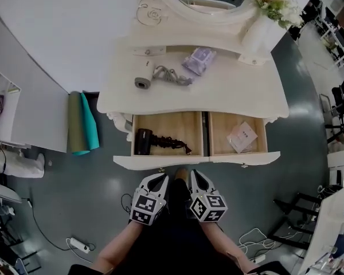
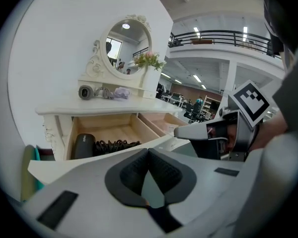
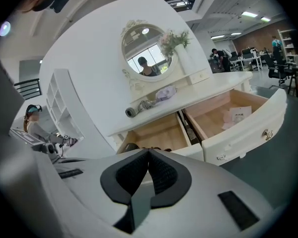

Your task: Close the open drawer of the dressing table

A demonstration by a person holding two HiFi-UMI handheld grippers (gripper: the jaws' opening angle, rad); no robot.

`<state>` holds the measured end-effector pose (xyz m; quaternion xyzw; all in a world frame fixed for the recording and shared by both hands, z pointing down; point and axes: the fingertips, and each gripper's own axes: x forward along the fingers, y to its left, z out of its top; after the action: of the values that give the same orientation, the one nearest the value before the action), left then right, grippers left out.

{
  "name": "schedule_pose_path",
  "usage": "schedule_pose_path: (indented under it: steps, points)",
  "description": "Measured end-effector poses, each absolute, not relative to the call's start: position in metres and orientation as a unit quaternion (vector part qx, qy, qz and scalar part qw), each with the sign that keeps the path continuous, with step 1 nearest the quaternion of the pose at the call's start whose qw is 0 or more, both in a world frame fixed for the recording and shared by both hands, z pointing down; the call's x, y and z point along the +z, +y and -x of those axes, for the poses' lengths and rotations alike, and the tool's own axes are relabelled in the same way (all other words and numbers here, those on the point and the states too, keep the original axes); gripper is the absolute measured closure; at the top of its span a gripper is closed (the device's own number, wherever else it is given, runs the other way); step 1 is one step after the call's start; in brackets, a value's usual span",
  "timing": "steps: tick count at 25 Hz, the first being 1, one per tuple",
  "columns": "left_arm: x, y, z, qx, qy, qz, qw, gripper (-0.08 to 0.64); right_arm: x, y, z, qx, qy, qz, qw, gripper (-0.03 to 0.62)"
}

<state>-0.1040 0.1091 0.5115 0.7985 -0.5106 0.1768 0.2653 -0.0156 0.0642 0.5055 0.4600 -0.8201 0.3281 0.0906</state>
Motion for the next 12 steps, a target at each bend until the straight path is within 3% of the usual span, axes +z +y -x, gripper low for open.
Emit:
schedule_pose_path:
  steps: [12]
  points:
    - [0.576,0.106,0.110,0.208,-0.553,-0.708,0.388,0.561,0.578,0.055,0.025,0.391,-0.810,-0.385,0.207,0.568]
